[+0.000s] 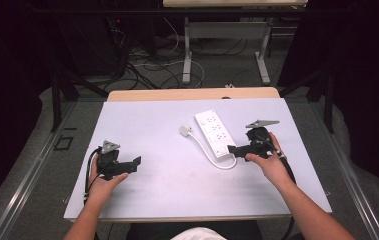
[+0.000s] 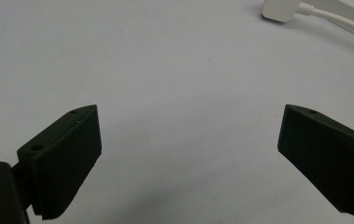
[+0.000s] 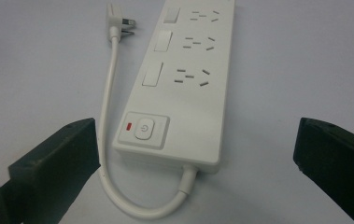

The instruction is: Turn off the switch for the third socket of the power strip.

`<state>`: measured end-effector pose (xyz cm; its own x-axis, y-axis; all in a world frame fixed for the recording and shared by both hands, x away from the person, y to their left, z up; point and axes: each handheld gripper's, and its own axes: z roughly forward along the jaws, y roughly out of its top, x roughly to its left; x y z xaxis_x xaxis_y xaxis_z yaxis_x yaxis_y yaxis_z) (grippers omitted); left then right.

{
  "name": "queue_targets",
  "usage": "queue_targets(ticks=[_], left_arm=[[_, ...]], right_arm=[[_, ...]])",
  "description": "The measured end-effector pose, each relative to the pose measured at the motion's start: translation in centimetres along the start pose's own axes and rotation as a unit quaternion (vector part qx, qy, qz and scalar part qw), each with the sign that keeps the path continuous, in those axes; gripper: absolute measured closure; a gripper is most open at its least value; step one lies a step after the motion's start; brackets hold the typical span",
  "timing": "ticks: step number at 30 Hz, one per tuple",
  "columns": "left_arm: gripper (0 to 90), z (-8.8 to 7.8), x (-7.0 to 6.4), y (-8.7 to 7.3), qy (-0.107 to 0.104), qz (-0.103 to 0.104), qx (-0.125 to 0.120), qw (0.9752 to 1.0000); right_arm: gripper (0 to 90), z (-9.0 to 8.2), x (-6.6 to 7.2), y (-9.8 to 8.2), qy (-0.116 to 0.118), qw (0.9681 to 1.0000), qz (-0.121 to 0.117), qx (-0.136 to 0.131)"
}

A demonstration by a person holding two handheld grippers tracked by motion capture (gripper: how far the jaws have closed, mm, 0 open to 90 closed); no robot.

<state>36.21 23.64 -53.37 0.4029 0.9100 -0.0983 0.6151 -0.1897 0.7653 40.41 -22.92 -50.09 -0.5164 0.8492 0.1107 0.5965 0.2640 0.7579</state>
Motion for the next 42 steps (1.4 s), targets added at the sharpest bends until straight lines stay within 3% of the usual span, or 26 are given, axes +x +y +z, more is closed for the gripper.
queue_targets(ticks=[21, 31, 34, 42], left_arm=[[6.0, 0.1, -0.1, 0.0, 0.0, 0.0, -0.001, 1.0], [6.0, 0.1, -0.1, 0.0, 0.0, 0.002, 0.003, 1.0], [6.0, 0.2, -0.1, 0.0, 0.001, 0.003, 0.003, 1.0], [6.0, 0.1, -0.1, 0.0, 0.001, 0.003, 0.005, 1.0]], right_arm=[[1.1, -1.0, -1.7, -4.7, -0.033, 0.9993, 0.016, -0.012], [3.5, -1.0, -2.3, -5.8, -0.041, 0.9984, 0.035, -0.018], [4.2, -1.0, -2.5, -6.0, -0.047, 0.9984, 0.025, -0.019], [5.0, -1.0, -3.0, -6.6, -0.054, 0.9978, 0.034, -0.015]])
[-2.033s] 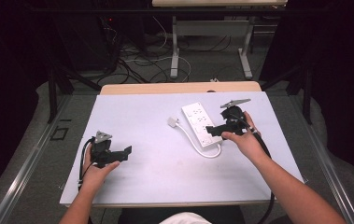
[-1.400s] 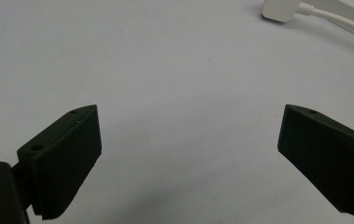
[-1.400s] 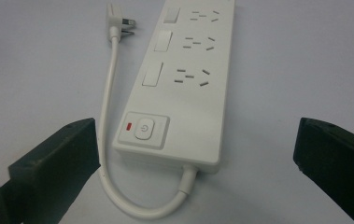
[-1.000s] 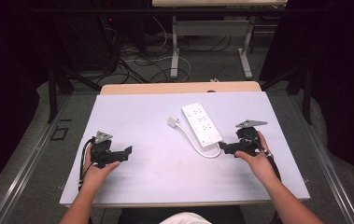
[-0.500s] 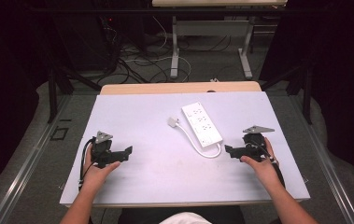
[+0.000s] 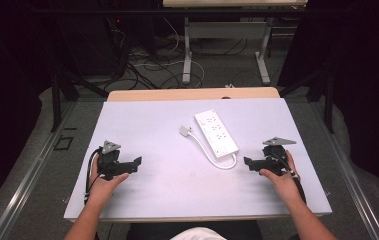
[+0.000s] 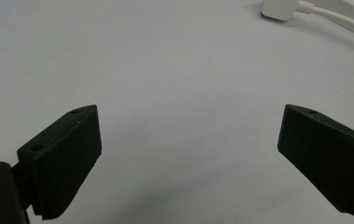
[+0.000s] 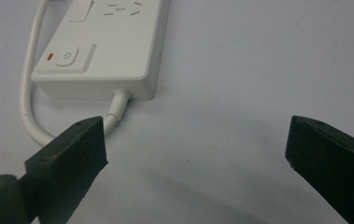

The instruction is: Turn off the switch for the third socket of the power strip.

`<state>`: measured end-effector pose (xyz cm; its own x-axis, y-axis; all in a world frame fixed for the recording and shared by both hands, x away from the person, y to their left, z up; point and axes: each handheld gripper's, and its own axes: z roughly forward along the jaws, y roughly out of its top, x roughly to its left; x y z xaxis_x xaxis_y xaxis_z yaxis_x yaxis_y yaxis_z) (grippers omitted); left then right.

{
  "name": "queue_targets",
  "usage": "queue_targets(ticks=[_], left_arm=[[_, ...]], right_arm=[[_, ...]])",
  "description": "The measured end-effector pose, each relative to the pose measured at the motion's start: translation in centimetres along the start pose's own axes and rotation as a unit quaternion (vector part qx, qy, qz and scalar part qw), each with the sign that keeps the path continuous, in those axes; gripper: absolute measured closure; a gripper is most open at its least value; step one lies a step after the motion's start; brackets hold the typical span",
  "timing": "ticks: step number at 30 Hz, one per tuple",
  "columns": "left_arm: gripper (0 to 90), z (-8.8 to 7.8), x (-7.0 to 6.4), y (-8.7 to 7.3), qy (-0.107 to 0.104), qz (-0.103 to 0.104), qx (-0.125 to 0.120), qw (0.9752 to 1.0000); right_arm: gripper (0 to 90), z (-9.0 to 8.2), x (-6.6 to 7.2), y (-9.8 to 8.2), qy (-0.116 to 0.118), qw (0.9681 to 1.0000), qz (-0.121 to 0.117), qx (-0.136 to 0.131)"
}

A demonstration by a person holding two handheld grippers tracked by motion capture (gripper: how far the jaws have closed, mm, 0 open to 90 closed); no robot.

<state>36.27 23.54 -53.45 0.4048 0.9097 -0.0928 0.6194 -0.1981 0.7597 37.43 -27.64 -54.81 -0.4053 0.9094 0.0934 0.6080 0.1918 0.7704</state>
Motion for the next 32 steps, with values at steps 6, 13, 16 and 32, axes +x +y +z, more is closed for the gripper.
queue_targets(ticks=[6, 13, 16, 32], left_arm=[[6.0, 0.07, 0.01, -0.02, 0.0, -0.001, -0.002, 1.0], [6.0, 0.11, 0.01, -0.02, 0.0, -0.001, -0.004, 1.0], [6.0, 0.1, 0.02, -0.01, 0.001, -0.001, -0.004, 1.0], [6.0, 0.18, 0.01, -0.04, 0.003, 0.001, -0.006, 1.0]], right_arm=[[5.0, 0.19, -0.36, -0.34, -0.004, 1.0, 0.008, 0.004], [5.0, 0.16, -0.56, -0.42, -0.012, 0.9998, 0.013, 0.004], [5.1, 0.18, -0.62, -0.48, -0.014, 0.9998, 0.013, 0.007], [5.0, 0.27, -0.78, -0.52, -0.021, 0.9997, 0.011, 0.011]])
